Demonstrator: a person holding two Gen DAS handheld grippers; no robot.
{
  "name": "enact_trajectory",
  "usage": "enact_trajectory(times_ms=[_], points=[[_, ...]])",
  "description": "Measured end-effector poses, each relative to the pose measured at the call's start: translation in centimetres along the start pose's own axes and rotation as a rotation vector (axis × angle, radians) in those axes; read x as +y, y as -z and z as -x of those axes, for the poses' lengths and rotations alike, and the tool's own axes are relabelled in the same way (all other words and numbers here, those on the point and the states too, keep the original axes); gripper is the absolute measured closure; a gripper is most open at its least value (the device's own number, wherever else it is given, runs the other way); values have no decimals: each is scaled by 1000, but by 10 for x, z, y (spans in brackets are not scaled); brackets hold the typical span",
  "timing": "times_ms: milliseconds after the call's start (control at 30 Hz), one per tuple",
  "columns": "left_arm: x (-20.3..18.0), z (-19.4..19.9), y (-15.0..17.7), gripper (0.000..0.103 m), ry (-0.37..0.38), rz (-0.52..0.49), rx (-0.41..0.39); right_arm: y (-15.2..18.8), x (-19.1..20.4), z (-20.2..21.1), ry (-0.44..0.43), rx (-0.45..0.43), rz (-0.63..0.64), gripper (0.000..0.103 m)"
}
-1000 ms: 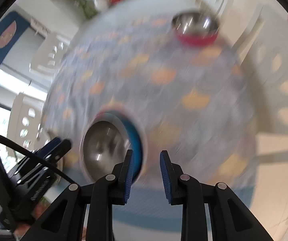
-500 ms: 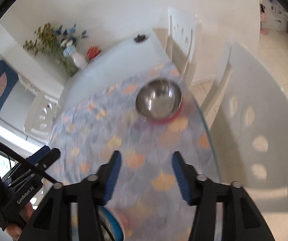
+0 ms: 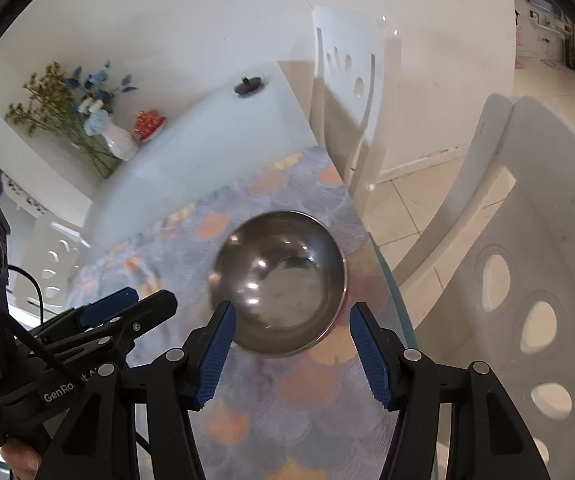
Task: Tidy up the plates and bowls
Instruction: 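Move both open grippers toward the magenta steel bowl, then close both grippers on the rim of the magenta bowl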
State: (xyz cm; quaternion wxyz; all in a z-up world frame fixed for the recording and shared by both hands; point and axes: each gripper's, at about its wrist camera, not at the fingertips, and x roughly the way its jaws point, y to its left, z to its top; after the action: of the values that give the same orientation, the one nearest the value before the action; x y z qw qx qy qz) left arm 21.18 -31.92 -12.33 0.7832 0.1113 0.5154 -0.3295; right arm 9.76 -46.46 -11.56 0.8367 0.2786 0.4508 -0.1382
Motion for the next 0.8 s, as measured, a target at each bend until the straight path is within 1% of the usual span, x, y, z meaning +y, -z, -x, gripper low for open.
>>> enact_trajectory(times_ms=[33, 100, 267, 300, 367, 500, 533, 567, 600, 633, 700, 767, 800], points=[[-1, -5, -1, 45, 1, -6, 6, -1, -3, -6, 3, 5, -1, 46], [-3, -17, -3, 48, 4, -18, 25, -2, -7, -19, 10, 21, -9, 46], [0, -45, -7, 49, 7, -14, 67, -1, -20, -41, 11, 45, -41, 46], [0, -50, -7, 50, 7, -15, 74, -1, -22, -46, 13, 51, -43, 46], [-1, -57, -7, 55, 13, -23, 94, -1, -25, -54, 17, 63, -46, 46], [-2, -66, -5, 55, 28, -35, 105, -1, -32, -64, 10, 69, -66, 47], [-1, -68, -5, 59, 37, -35, 109, 0, -33, -66, 8, 70, -66, 50], [-2, -70, -5, 67, 51, -37, 113, -1, -32, -68, 8, 74, -63, 52], [-3, -71, -4, 72, 61, -43, 118, -1, -32, -71, 13, 82, -54, 58], [-5, -72, -2, 85, 79, -61, 124, 0, -30, -74, 23, 91, -43, 64], [-12, -70, 2, 87, 55, -113, 105, 1, -26, -77, 23, 99, -25, 74], [-15, -66, 6, 88, 39, -141, 96, 4, -23, -75, 43, 87, -6, 74], [-14, -63, 7, 88, 45, -138, 93, 5, -22, -74, 46, 84, -2, 75]])
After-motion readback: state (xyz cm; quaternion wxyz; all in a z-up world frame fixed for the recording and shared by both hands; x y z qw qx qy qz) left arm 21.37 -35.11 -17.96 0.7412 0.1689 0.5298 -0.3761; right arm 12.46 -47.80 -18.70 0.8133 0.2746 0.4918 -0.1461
